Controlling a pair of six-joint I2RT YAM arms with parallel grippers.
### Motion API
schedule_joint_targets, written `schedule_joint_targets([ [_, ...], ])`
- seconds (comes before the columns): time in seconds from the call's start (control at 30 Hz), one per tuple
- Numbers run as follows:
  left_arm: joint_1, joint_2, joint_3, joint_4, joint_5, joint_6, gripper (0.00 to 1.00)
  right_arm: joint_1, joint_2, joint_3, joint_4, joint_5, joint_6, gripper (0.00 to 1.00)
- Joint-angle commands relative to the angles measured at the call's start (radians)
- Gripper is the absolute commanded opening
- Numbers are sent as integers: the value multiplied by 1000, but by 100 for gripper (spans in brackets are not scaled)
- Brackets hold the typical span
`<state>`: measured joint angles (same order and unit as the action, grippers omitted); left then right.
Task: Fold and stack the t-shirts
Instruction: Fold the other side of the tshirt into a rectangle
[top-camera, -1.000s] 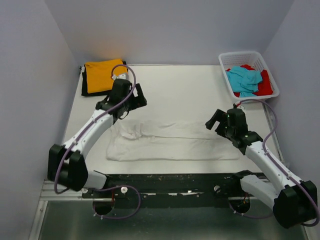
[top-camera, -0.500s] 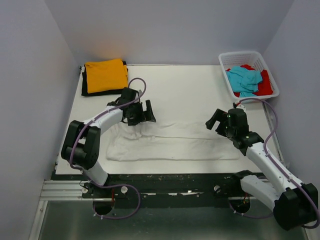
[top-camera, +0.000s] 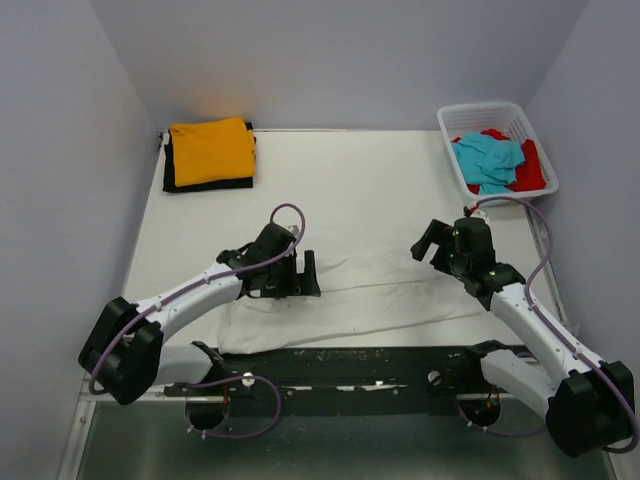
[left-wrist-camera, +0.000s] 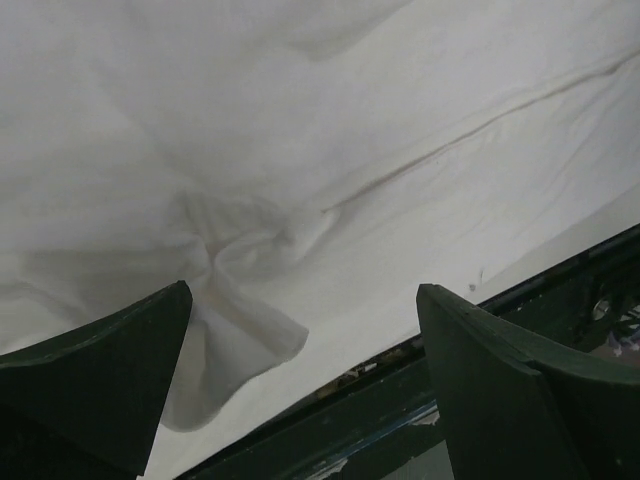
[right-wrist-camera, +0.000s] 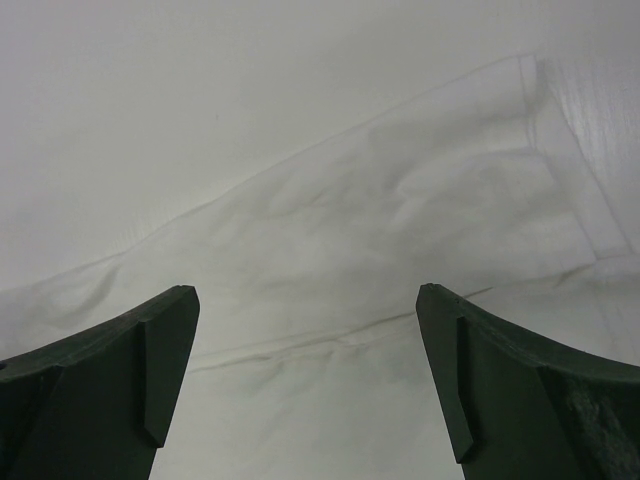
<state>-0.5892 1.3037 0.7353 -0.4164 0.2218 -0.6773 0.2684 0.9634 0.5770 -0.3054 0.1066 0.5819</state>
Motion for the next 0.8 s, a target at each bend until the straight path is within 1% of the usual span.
schedule_joint_targets([
  [0.0, -124, -122, -76, -159, -203, -146, 99, 0, 3, -19, 25, -3, -21, 100],
  [0.07, -183, -185, -90, -189, -208, -164, 99, 0, 6, -21, 23, 2, -25, 100],
  [0.17, -263, -267, -131, -165, -94, -181, 98, 1, 11, -21, 23, 7, -27, 100],
  [0.2, -287, -282, -143, -180, -80, -196, 98, 0, 10, -20, 21, 6, -27, 100],
  [0.33, -362, -336, -134, -325, -119, -247, 99, 1, -5, -19, 12, 8, -31, 100],
  [0.4, -391, -379, -115, -338, -122, -239, 99, 1, -15, -19, 19, 0, -36, 100],
  [0.47, -405, -432, -91, -304, -134, -217, 99, 1, -26, -18, 27, -23, -40, 100],
  [0.53, -404, -484, -90, -211, -154, -181, 99, 0, -33, -21, 42, -53, -43, 100],
  [0.6, -392, -497, -98, -137, -249, -191, 99, 1, -31, -25, 60, -95, -35, 100],
  [0.63, -368, -485, -100, -116, -290, -206, 99, 0, -24, -29, 70, -125, -24, 100],
  [0.67, -328, -466, -104, -99, -303, -223, 99, 1, -17, -34, 86, -162, -17, 100],
  [0.77, -162, -381, -153, 27, -236, -267, 99, 1, 28, -62, 179, -225, 27, 100],
])
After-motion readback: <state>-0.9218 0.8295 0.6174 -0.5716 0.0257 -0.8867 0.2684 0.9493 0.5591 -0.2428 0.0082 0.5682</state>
